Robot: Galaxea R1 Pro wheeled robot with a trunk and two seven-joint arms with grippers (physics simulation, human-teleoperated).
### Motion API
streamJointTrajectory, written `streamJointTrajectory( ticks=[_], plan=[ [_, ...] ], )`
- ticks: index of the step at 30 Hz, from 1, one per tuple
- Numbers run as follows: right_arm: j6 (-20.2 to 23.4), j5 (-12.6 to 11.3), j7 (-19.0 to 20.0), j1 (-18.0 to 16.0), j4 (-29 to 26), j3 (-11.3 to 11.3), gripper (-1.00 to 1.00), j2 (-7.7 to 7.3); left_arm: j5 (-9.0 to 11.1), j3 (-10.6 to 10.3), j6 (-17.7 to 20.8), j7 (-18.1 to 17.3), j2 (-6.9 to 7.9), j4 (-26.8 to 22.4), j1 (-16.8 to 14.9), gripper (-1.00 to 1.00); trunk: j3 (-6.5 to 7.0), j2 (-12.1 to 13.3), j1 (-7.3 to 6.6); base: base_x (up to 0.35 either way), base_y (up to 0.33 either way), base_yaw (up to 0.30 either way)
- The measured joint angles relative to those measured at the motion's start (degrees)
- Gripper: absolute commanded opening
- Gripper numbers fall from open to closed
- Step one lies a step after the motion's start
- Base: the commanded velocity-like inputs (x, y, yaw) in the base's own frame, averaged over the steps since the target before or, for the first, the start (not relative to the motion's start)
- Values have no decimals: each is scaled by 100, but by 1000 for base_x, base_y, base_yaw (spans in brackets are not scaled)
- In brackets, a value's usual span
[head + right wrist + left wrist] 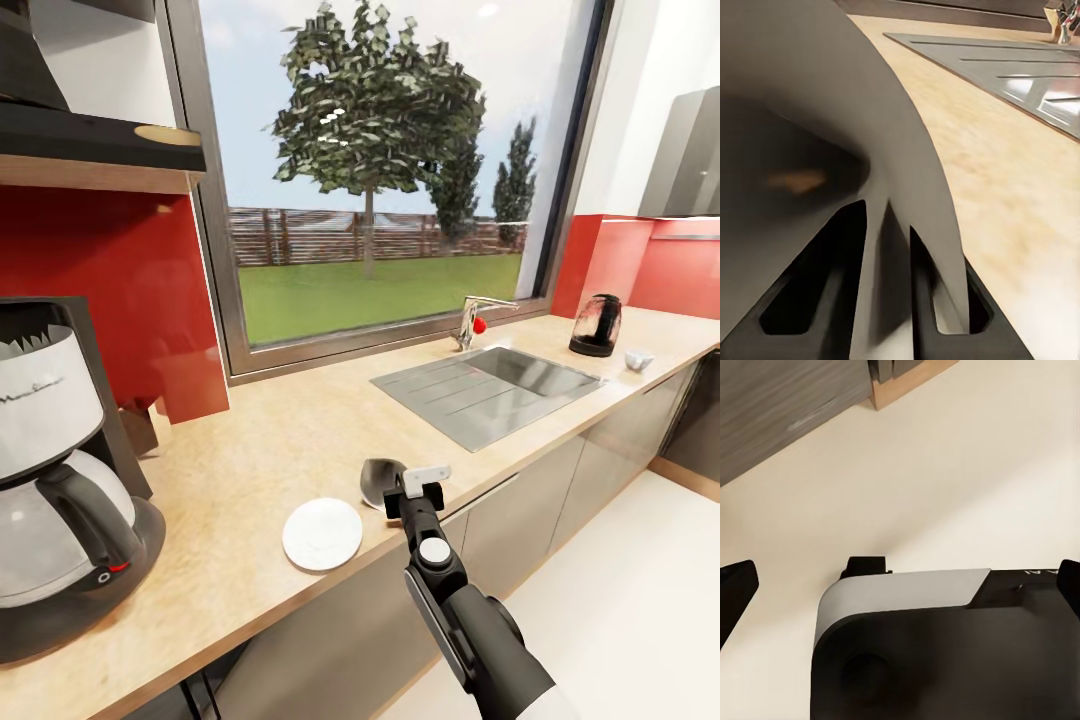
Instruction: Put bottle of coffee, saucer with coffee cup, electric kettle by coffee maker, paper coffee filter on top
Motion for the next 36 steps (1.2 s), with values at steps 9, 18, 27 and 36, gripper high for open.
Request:
streamJointTrajectory(
  ticks=[9,18,27,36],
  plan=[
    [0,-2,0,0,-1,0,-100,0,0,0,0,1,0,0,0,100,0,0,0,0,0,0],
    [-1,-58,5,3,3,1,-100,0,0,0,0,1,0,0,-1,100,34,79,-43,0,0,0],
    [-1,-79,4,4,1,2,-100,0,0,0,0,1,0,0,-1,100,71,161,-88,0,0,0],
    [-1,-78,4,4,0,2,-100,-1,0,0,0,1,0,2,-1,100,214,481,-263,0,0,0]
  ],
)
